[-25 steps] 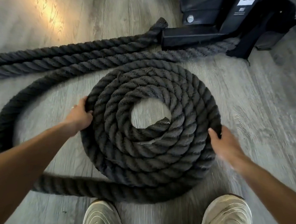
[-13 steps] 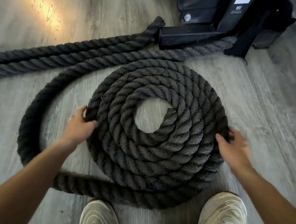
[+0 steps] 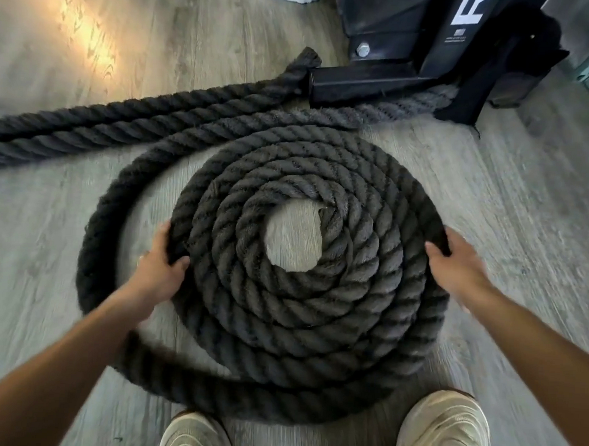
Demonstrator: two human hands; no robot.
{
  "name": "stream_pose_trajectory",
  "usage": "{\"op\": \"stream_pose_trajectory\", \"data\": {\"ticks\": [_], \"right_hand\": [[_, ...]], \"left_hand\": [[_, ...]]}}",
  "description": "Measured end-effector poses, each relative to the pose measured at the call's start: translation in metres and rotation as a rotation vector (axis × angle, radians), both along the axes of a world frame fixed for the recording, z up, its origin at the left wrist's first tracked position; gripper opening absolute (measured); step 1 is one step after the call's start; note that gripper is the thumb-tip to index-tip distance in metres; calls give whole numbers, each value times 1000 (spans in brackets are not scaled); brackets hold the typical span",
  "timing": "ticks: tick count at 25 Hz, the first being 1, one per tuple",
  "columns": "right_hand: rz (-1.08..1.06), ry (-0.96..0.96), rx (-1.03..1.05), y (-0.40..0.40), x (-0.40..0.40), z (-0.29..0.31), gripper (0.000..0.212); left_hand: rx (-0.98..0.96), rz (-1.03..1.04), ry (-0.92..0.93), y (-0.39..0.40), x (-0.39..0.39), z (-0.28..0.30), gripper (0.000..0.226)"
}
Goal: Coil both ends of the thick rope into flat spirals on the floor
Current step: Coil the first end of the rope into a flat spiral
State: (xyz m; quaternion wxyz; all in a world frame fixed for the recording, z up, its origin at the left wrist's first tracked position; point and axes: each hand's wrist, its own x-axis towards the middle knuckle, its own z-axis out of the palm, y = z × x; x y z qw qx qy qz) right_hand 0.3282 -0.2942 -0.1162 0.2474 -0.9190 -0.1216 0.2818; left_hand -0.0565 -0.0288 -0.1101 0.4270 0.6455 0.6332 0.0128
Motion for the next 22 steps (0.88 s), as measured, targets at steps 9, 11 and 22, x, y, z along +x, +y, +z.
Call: {"op": "stream_pose_trajectory", "data": {"ticks": [9,11,22], "right_hand": [[36,-98,31,34,14,5,52],[-48,-89,-5,-13,-28,0,58],[24,15,-127,-51,-37,3,51]], "left_hand": [[-6,-164,475,-32,-10,22,101],[160,-246,458,6,0,25,83],[468,-555,512,28,25,11,60]]}}
